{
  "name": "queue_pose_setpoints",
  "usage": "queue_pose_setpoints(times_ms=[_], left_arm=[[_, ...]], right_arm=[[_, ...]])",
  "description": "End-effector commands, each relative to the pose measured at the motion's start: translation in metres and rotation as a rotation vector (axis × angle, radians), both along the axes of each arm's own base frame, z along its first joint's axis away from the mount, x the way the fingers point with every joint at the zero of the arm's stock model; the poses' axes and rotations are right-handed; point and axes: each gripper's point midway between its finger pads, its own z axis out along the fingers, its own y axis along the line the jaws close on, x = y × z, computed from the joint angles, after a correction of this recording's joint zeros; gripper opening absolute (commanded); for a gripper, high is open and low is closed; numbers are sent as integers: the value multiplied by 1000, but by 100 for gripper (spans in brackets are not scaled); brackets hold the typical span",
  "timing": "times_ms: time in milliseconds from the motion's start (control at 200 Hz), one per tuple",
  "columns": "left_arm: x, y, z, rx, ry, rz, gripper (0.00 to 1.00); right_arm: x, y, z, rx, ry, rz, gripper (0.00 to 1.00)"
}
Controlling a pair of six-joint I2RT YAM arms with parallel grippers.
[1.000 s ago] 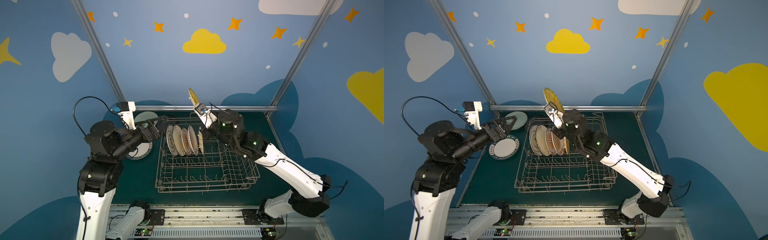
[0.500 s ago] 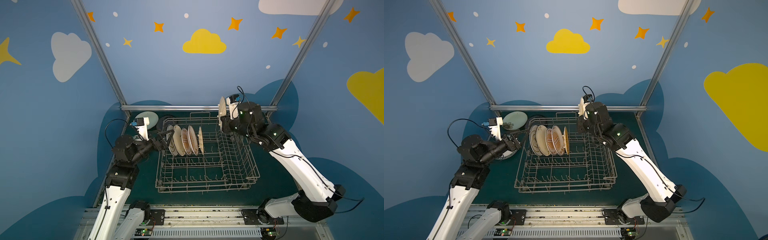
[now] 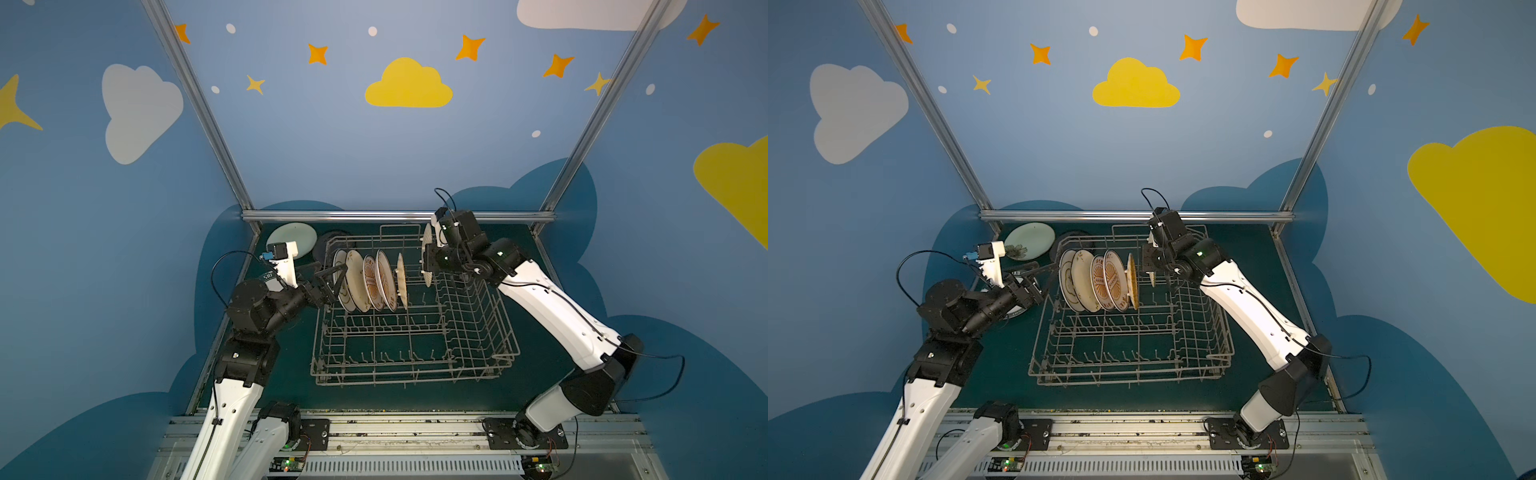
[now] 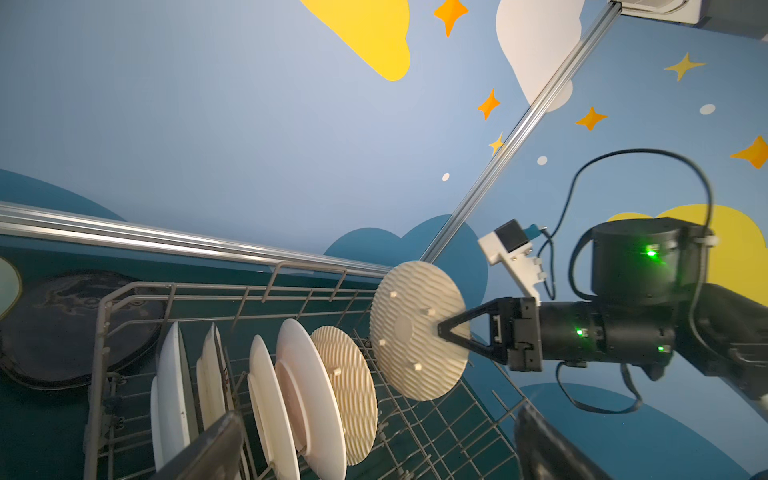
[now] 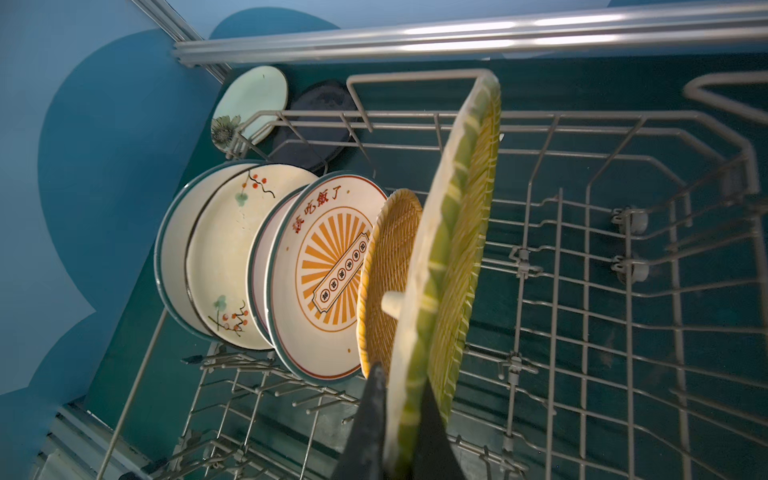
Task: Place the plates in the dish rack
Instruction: 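Lower the bamboo mat into the rack with the right gripper while the left draws back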
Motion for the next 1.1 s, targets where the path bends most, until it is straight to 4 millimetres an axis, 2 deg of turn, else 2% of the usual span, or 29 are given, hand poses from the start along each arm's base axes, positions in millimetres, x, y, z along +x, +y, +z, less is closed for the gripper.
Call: queue_pose_setpoints(times_ms=[0,190,536,796,1096], left_arm=[[1,0,3,14,-30,7,100],[1,0,2,14,-28,7,100],[3,2,0,17,-17,19,100],[4,2,-2,20,-11,24,100],[6,2,-3,23,-6,27,100]], right_arm=[[10,12,6,51,-22,11,0],[18,16,-18,33,29,16,0],[26,21,-47,37,107,26,0],[27,15,-68,11,147,17,0],[28,5,-93,-96,171,-23,0]])
